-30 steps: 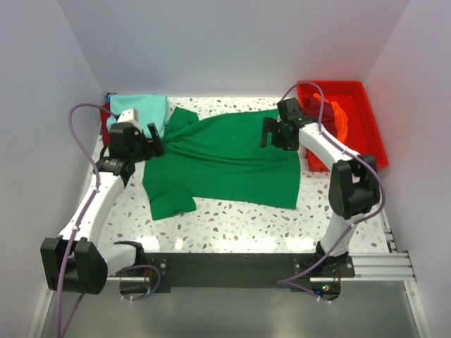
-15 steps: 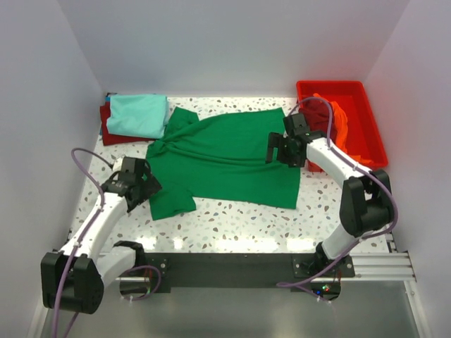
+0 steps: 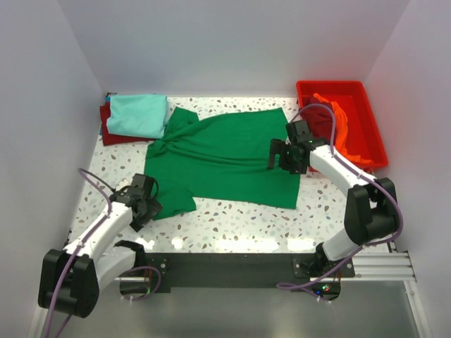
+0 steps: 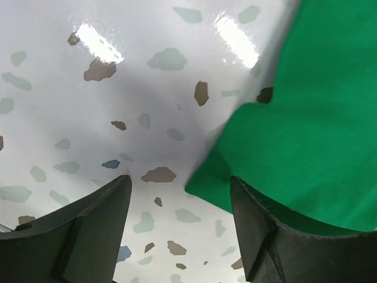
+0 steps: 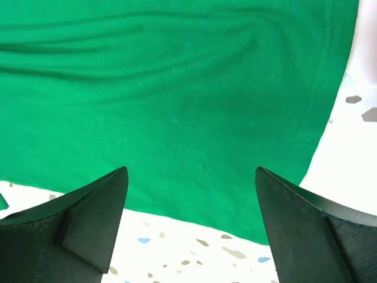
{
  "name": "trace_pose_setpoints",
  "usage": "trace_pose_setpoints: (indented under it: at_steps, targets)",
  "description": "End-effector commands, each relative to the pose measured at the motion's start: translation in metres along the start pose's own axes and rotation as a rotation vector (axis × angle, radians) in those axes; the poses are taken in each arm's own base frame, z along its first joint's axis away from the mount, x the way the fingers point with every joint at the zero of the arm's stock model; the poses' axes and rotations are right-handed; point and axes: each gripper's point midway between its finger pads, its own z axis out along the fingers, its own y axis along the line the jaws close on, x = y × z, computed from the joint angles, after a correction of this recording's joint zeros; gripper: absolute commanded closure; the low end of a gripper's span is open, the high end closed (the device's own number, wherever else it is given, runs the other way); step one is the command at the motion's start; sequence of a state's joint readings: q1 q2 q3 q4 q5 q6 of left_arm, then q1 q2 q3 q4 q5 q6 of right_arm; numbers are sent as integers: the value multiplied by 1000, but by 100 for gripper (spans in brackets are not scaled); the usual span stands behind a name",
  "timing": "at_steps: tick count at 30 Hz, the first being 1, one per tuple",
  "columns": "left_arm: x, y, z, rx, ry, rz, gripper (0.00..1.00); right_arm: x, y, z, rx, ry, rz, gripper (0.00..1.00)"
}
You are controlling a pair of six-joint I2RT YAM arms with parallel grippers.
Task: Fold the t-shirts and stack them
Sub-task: Flatten the tshirt out
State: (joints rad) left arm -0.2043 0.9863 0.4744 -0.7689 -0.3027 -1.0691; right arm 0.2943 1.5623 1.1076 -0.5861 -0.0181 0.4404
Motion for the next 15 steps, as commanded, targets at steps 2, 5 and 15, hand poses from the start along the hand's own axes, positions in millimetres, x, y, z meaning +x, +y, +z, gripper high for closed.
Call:
trace_pose_setpoints:
  at_steps: [2,5,15]
  targets:
    - [0,-5,5,5,-6,-38,29,-9,4,-12,-24,-54,12,8]
    - [1,-5,8,12,-8,-42,36,-10,4,-13,-26,-57,12,8]
    - [13,-6,19,32,26,-20,69,-12,4,-15,-16,-58,11,8]
